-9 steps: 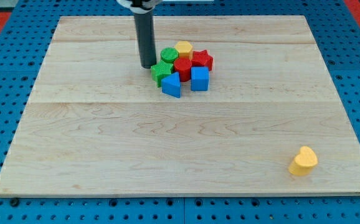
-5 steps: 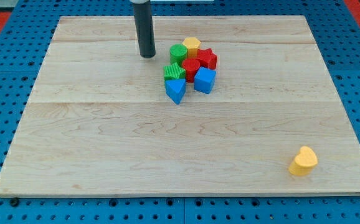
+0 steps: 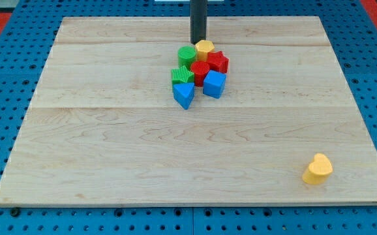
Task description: Move the yellow hexagon and green circle into the group of blocks
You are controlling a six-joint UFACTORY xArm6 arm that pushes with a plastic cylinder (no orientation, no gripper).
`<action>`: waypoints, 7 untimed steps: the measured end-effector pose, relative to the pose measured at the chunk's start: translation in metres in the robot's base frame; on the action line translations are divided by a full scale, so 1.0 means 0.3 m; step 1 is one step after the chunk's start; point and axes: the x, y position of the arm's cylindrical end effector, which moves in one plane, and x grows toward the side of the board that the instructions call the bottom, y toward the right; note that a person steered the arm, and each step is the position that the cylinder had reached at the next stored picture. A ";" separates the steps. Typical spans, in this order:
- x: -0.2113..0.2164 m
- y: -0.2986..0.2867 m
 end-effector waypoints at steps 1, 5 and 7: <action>0.039 -0.005; 0.125 -0.039; 0.163 -0.148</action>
